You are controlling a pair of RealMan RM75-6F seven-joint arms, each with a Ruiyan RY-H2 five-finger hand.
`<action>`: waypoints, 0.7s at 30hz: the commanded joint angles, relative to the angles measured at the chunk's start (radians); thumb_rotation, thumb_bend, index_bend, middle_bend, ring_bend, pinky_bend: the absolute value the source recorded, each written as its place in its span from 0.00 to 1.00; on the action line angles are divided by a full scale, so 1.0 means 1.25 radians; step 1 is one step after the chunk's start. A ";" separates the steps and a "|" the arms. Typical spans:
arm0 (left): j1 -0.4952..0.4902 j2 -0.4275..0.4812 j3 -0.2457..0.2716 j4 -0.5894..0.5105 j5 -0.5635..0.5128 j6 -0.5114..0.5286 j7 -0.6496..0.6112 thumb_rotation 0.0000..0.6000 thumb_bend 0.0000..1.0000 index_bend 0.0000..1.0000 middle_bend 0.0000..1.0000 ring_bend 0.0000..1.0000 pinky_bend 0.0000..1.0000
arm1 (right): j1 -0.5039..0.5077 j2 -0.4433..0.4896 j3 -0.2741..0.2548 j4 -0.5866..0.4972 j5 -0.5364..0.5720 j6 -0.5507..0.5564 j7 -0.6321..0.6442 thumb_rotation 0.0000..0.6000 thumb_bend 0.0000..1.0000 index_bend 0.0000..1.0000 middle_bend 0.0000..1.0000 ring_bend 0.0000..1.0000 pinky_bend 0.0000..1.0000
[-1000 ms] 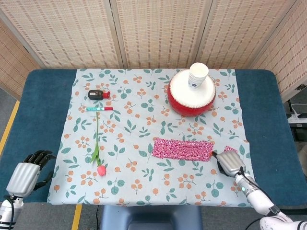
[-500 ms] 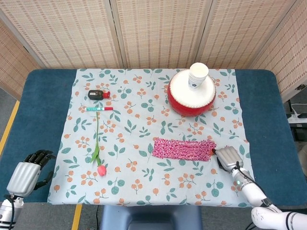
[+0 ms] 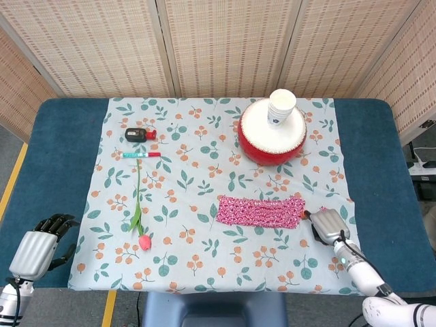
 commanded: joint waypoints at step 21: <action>-0.001 0.000 0.001 -0.001 -0.001 -0.003 0.002 1.00 0.38 0.31 0.24 0.20 0.32 | 0.024 -0.027 0.025 0.030 -0.029 -0.026 0.076 1.00 0.89 0.26 0.78 0.77 0.63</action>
